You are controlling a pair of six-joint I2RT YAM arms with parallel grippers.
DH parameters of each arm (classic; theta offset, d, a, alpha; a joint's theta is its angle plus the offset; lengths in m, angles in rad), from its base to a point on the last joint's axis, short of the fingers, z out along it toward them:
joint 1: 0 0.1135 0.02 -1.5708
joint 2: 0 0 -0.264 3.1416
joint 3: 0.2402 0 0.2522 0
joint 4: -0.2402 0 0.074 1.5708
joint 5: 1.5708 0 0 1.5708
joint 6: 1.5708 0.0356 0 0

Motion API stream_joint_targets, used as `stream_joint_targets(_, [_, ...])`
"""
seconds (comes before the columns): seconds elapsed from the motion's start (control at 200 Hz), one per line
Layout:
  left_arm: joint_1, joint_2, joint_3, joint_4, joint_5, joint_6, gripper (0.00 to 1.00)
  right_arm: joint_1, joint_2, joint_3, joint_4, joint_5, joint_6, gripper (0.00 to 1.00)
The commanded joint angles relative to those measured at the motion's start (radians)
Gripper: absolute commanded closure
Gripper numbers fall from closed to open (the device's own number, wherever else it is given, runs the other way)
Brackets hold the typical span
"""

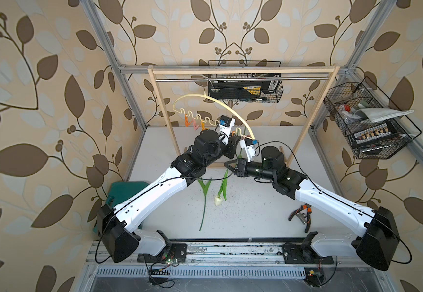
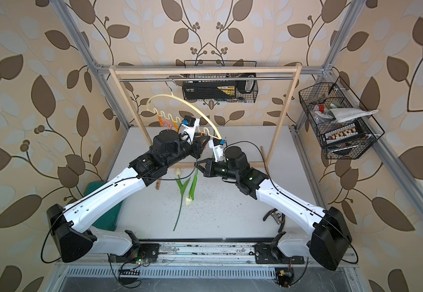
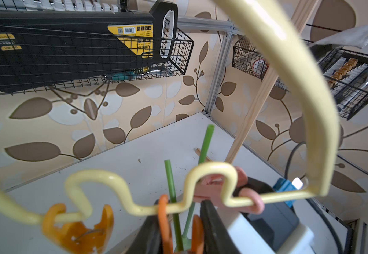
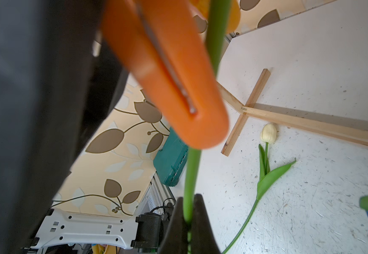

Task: Dry the flowers on a clothes hanger
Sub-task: Clamp the flower onto the hanger.

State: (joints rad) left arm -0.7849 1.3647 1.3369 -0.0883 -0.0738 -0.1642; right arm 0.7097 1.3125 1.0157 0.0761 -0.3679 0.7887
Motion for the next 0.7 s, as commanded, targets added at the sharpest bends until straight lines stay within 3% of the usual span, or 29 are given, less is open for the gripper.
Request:
stream_joint_targets(0.0, [0.004,-0.029,-0.013,0.008,0.002,-0.009,0.52,-0.001,-0.024,0.041,0.045,-0.016,-0.016,1.00])
stream_joint_targets(0.325, [0.004,-0.042,-0.013,0.004,-0.002,-0.008,0.32,-0.001,-0.024,0.043,0.045,-0.019,-0.013,1.00])
stream_joint_targets(0.42, [0.004,-0.047,-0.005,-0.011,-0.002,-0.011,0.21,-0.001,-0.020,0.044,0.041,-0.017,-0.014,1.00])
stream_joint_targets(0.625, [0.004,-0.046,0.061,-0.113,0.005,-0.024,0.19,0.000,0.012,0.040,-0.002,0.000,-0.052,1.00])
stream_joint_targets(0.695, [0.004,-0.043,0.076,-0.139,0.006,-0.030,0.19,-0.001,0.017,0.037,-0.008,0.003,-0.057,0.83])
